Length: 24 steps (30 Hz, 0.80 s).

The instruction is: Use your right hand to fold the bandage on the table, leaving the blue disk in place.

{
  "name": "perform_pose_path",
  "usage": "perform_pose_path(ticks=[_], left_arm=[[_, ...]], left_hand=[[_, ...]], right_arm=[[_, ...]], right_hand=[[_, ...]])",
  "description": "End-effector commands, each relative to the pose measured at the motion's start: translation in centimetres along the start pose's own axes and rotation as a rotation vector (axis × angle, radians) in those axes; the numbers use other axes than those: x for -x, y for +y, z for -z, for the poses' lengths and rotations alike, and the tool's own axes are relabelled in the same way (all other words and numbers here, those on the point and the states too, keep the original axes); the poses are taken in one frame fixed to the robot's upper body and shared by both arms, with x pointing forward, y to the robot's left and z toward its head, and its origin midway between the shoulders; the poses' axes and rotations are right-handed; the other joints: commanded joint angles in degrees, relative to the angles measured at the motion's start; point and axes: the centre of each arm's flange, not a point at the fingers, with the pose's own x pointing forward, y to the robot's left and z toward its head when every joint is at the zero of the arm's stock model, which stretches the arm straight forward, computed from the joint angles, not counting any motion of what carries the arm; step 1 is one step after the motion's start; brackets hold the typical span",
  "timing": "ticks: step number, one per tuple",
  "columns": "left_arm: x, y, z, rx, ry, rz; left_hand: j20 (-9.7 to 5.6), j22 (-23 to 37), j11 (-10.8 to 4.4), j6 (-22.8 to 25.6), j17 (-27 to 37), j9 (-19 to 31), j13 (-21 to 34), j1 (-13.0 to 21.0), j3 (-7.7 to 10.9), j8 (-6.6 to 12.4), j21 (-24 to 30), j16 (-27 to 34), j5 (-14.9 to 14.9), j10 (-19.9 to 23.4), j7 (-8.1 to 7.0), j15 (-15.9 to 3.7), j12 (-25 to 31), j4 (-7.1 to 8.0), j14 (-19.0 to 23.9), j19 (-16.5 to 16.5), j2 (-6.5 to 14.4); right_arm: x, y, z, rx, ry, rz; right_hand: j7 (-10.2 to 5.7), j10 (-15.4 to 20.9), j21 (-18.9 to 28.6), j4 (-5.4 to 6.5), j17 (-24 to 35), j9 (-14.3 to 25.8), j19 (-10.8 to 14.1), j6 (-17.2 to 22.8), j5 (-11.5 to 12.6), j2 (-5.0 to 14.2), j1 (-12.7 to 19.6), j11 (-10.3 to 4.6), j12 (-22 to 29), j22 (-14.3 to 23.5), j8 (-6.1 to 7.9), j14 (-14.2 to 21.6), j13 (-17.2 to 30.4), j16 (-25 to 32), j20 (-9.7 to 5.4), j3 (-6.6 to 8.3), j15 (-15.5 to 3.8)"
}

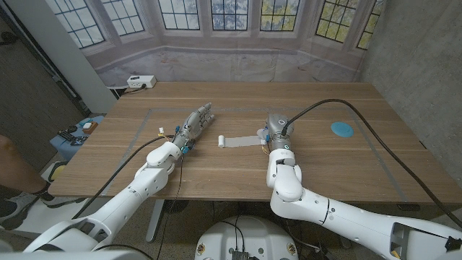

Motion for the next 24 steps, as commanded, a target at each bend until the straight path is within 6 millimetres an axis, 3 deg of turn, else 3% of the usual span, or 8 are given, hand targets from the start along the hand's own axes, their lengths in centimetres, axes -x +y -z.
perform_pose_path(ticks=[1,24], left_arm=[[0.3,0.0,0.5,0.010,0.003,-0.008],[0.6,0.4,1.0,0.029,-0.010,-0.024]], left_hand=[[0.00,0.16,0.36,0.42,0.15,0.20,0.23,0.03,0.02,0.04,-0.14,-0.09,0.24,-0.12,-0.25,0.13,-0.16,-0.27,0.12,0.00,0.32],[0.01,0.16,0.30,0.45,0.15,0.20,0.23,0.05,0.10,0.04,-0.14,-0.09,0.24,-0.11,-0.18,0.18,-0.16,-0.29,0.12,-0.03,0.33]], right_arm=[[-0.2,-0.3,-0.8,-0.005,-0.005,-0.065],[-1.4,-1.7,-2.8,0.058,0.023,-0.131]], right_hand=[[0.29,0.48,0.08,-0.09,0.30,0.15,0.25,0.50,-0.13,-0.04,0.47,-0.10,0.14,0.14,0.25,0.71,0.41,-0.20,-3.57,0.12,-3.85],[1.20,1.02,0.25,-0.26,0.99,0.13,0.93,0.56,-0.58,-0.28,0.98,0.69,0.29,0.12,0.07,1.63,0.56,-0.43,-2.78,0.12,-3.85]])
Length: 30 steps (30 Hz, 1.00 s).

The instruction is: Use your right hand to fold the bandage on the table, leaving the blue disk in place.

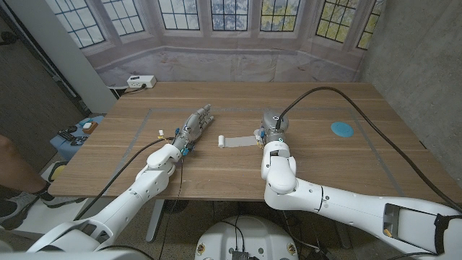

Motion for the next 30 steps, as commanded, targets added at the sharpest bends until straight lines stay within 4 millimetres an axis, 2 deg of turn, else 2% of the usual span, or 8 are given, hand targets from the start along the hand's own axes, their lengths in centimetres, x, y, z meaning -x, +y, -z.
perform_pose_path(ticks=[1,30], left_arm=[[0.2,0.3,0.2,0.009,-0.008,-0.010],[0.7,1.4,0.3,0.015,-0.008,-0.022]], left_hand=[[0.05,0.16,0.38,0.42,0.15,0.20,0.23,0.05,0.12,0.02,-0.14,-0.09,0.24,-0.12,-0.19,0.15,-0.16,-0.30,0.12,-0.03,0.33],[0.10,0.16,0.75,0.65,0.15,0.20,0.24,0.10,0.24,0.09,-0.13,-0.09,0.25,-0.01,-0.13,0.40,-0.12,-0.33,0.08,-0.05,0.36]], right_arm=[[-0.4,-0.9,-0.9,0.018,0.014,-0.028],[-1.6,-1.2,-3.3,-0.010,0.011,-0.112]], right_hand=[[0.37,0.54,0.25,-0.27,0.22,0.13,0.51,0.30,-0.15,0.03,0.71,0.29,0.26,0.11,0.21,0.69,0.06,-0.21,-2.75,0.12,-3.29],[0.76,0.82,0.23,-0.27,1.04,0.18,0.75,0.26,-0.40,-0.05,1.17,0.60,0.30,0.12,-0.07,1.39,0.18,-0.52,-2.45,0.21,-3.29]])
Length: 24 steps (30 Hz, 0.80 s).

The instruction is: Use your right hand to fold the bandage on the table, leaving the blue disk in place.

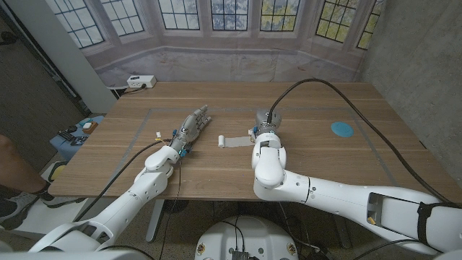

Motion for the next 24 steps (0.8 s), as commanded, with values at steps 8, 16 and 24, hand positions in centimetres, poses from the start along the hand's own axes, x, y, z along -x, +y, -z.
perform_pose_path(ticks=[8,16,24], left_arm=[[0.04,0.46,-0.09,0.000,0.001,-0.002],[0.15,0.42,-0.14,-0.001,-0.003,-0.005],[0.31,0.22,-0.02,0.002,-0.004,-0.005]], left_hand=[[0.11,0.16,0.32,0.71,0.15,0.20,0.24,0.10,0.10,0.10,-0.13,-0.09,0.25,-0.01,-0.14,0.44,-0.13,-0.17,0.07,-0.06,0.35],[0.12,0.16,0.28,0.91,0.15,0.20,0.24,0.12,0.13,0.16,-0.13,-0.10,0.26,-0.01,-0.04,0.44,-0.13,-0.17,0.04,-0.07,0.38],[0.14,0.16,0.37,1.08,0.16,0.20,0.24,0.14,0.19,0.19,-0.13,-0.09,0.27,0.02,0.14,0.46,-0.12,-0.17,0.05,-0.08,0.41]], right_arm=[[-0.61,-0.36,-1.16,-0.030,-0.009,-0.054],[-0.63,-0.36,-1.47,-0.041,-0.021,-0.076],[-0.59,-0.26,-1.67,-0.052,-0.029,-0.098]], right_hand=[[0.41,0.48,0.24,-0.27,0.47,0.22,0.85,0.18,-0.21,-0.10,0.81,0.44,0.28,0.12,0.00,0.81,0.22,-0.16,-2.30,0.23,-2.95],[0.31,0.34,0.26,-0.24,0.58,0.24,0.98,0.19,-0.25,-0.12,0.86,0.45,0.23,0.13,-0.07,0.94,0.29,-0.33,-2.18,0.22,-2.95],[0.47,0.43,0.29,-0.23,0.73,0.26,1.11,0.27,-0.28,-0.19,0.88,0.53,0.18,0.13,-0.11,1.16,0.21,-0.42,-2.12,0.19,-2.94]])
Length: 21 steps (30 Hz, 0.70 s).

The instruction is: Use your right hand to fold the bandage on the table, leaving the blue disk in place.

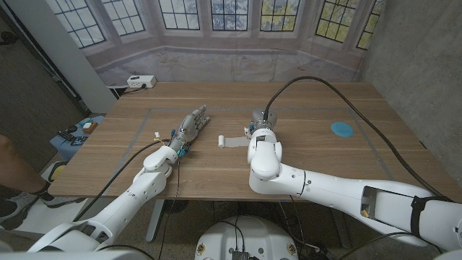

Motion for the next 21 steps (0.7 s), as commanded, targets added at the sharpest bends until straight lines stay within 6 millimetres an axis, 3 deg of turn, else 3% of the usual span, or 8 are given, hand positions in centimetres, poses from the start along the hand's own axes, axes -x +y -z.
perform_pose_path(ticks=[1,21], left_arm=[[0.2,-0.2,0.1,0.001,-0.003,-0.002],[0.6,-0.1,0.1,0.002,-0.004,-0.006]], left_hand=[[0.13,0.16,0.14,0.47,0.16,0.20,0.24,0.15,0.19,0.19,-0.13,-0.09,0.27,-0.19,0.12,0.43,-0.12,-0.17,0.04,-0.08,0.41],[0.18,0.16,0.16,0.83,0.16,0.20,0.24,0.15,0.25,0.24,-0.13,-0.09,0.26,-0.16,0.30,0.47,-0.11,-0.17,0.02,-0.11,0.40]], right_arm=[[0.0,0.1,-0.5,-0.017,-0.015,-0.031],[-0.3,0.3,-1.9,-0.030,-0.047,-0.058]], right_hand=[[0.27,0.13,0.28,-0.23,0.21,0.23,0.59,0.48,-0.27,-0.03,0.60,0.22,0.17,0.13,-0.03,0.76,0.08,0.05,-2.01,0.19,-2.74],[0.30,0.00,0.24,-0.19,0.45,0.29,0.67,0.39,-0.31,-0.05,0.73,0.32,0.17,0.14,-0.24,0.86,0.34,-0.47,-1.85,0.19,-2.74]])
